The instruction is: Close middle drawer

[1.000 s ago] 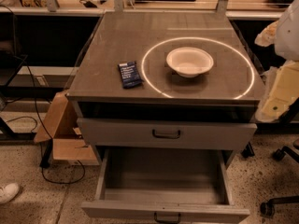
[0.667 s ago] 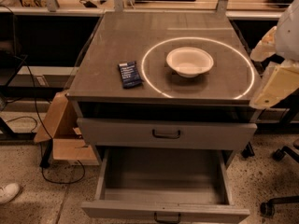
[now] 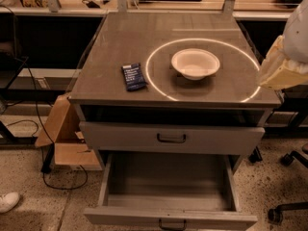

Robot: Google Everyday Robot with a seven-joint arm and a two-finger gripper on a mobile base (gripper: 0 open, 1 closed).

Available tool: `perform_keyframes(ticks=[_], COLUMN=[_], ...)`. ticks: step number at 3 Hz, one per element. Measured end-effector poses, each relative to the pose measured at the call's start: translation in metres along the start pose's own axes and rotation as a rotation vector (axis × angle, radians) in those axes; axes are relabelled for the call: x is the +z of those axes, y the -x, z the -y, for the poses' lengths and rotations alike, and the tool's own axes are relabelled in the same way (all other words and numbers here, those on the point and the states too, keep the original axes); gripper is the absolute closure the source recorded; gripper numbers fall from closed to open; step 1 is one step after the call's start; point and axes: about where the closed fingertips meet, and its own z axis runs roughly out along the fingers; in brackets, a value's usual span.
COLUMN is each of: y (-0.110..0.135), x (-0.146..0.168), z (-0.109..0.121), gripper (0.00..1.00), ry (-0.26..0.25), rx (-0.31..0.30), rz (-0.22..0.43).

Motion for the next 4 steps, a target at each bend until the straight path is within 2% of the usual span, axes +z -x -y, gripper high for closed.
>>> perform_keyframes(ticks=[1, 2, 3, 4], y=[0.0, -0.014, -0.038, -0.068], x=[0.0, 0.023, 0.061, 0.115], z=[0.0, -0.017, -0.042, -0.076], gripper=[1.0, 1.0, 1.0, 1.0], ry=[0.0, 0.036, 0.046, 0.067], rx=[0.0, 0.06, 0.132, 0.178], rz=[0.0, -0.019, -0.046, -0.071])
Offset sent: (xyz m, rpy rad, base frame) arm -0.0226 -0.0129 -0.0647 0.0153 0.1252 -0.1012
